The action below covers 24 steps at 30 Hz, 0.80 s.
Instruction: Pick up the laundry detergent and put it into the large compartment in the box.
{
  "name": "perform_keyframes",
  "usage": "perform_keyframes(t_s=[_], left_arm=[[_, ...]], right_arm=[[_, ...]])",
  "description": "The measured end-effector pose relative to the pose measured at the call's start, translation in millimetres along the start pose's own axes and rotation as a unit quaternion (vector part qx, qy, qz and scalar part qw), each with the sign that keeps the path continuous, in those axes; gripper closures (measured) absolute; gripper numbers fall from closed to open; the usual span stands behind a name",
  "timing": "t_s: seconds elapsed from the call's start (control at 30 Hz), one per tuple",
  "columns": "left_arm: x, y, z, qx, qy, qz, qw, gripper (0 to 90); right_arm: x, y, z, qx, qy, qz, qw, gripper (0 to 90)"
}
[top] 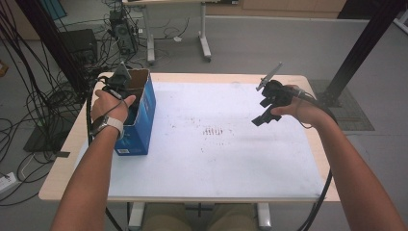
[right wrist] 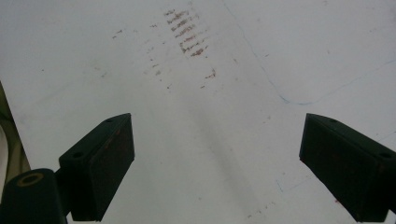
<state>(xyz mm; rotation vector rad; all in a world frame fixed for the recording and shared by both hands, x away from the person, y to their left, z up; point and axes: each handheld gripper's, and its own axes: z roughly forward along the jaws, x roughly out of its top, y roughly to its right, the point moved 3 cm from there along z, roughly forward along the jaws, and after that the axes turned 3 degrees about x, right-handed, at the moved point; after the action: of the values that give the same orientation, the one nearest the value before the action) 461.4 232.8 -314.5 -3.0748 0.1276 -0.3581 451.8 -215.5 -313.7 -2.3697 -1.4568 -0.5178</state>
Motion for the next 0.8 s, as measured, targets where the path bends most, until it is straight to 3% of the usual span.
perform_keyframes(t_s=[0.8], left_arm=[[0.3,-0.2,0.3,-0.006,-0.001,0.004,1.0000,39.4]], right_arm=[[0.5,-0.6,0.0,0.001,0.000,-0.001,1.0000,10.0]])
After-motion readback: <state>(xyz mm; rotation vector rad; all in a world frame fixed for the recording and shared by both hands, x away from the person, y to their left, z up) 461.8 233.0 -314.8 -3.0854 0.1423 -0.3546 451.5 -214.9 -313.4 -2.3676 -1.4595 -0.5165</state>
